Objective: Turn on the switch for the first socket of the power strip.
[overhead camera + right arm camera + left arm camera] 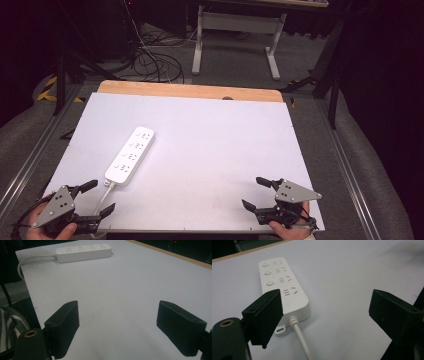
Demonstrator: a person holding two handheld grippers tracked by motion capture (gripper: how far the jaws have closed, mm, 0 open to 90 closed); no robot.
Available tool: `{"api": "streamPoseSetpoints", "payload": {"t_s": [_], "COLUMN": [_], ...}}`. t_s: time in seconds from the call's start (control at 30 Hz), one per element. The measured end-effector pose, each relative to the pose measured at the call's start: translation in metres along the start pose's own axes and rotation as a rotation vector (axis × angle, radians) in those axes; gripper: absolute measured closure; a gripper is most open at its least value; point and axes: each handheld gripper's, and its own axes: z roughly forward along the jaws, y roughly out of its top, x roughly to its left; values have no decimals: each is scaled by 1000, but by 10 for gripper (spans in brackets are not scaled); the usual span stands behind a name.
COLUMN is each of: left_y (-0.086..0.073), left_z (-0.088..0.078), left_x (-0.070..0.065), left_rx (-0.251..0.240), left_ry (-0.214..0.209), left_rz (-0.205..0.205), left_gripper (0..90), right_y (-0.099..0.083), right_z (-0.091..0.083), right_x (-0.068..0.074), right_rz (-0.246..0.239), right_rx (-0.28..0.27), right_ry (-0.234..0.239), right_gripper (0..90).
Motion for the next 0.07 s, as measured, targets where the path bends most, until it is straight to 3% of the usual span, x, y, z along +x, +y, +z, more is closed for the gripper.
{"api": "streamPoseSetpoints", "payload": {"t_s": [0.07], "left_y": [0], "left_z": [-1], "left_x": [-1], "left_rx": [12], "left_ry": [24], "left_rz": [16], "left_gripper": [127], "right_y": [0], "right_z": [0], "right_x": [0], "right_rz": [-1], "right_rx": [-5], "right_ry": [-1], "right_gripper": [190]}}
